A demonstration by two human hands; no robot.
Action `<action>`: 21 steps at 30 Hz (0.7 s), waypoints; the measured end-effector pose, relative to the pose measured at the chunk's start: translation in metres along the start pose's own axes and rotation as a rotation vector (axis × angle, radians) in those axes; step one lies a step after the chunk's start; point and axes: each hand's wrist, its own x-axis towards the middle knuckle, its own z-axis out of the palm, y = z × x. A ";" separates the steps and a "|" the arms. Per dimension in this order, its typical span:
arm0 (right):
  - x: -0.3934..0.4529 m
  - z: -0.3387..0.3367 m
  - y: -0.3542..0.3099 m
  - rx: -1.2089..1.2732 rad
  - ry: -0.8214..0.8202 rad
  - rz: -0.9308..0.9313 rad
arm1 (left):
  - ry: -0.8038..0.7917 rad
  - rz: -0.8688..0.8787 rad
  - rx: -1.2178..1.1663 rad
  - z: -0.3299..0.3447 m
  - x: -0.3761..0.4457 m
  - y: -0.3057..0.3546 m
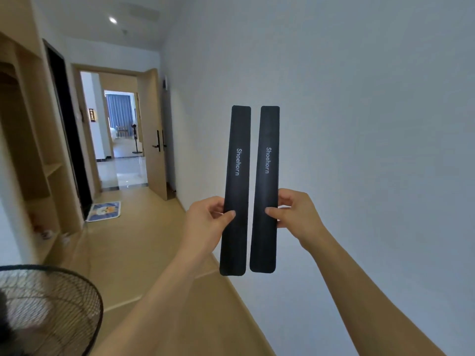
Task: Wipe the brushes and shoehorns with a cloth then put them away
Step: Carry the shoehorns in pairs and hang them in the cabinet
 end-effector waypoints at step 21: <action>0.373 0.119 0.109 0.158 -0.291 -0.102 | 0.325 -0.074 0.189 0.017 0.309 -0.161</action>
